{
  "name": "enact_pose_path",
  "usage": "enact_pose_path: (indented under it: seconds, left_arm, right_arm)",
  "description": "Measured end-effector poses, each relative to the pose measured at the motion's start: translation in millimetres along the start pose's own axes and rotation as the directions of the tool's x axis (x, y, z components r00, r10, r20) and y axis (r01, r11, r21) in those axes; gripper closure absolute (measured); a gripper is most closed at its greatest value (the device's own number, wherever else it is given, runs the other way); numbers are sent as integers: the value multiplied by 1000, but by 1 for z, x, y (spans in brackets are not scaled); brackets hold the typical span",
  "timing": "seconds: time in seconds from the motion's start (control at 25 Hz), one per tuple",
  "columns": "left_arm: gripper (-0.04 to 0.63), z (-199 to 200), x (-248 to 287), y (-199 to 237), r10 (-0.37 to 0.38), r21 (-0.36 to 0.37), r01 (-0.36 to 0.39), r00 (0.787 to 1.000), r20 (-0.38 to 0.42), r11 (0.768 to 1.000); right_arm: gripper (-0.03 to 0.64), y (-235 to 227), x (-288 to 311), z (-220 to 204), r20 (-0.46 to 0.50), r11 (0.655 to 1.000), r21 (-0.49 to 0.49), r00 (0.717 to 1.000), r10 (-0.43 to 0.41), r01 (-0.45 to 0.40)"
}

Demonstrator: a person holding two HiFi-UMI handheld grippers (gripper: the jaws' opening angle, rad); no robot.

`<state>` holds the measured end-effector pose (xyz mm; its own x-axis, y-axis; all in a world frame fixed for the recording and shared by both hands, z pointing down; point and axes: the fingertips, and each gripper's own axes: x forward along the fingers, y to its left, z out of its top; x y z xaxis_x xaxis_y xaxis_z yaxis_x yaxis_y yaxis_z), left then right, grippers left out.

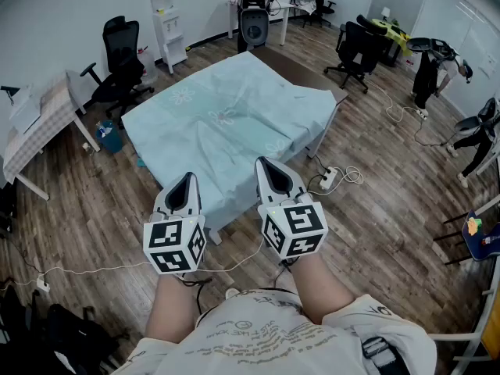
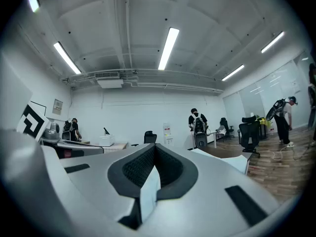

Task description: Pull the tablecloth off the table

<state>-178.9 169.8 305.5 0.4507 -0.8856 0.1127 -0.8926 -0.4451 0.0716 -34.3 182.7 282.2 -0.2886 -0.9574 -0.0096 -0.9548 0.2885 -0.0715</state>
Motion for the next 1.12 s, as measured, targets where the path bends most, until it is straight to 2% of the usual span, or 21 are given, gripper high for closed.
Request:
enact_pose_path:
  seconds: [0.24,0.4,0.68,1.12]
  left_arm:
    - [584,-1,-4,2,5,1,-5,1000,-8,1000]
    - [584,-4,-2,8,-7,-17,6,1000,-14,1000]
    - [584,-7,1,20,-39,-12,39,999,-17,999]
    - [584,-13,21,26,-89,13,90,996,-21,996]
  right_arm:
    - [604,1,-7,6,23,998,67,1000,1,-3]
    - [604,-1,-5,8,38,997,67,998,-41,38]
    - [603,7,2,-9,-1,993,100,998,-64,64]
    - [603,-2,10,-20,5,989,105,994,-108,107]
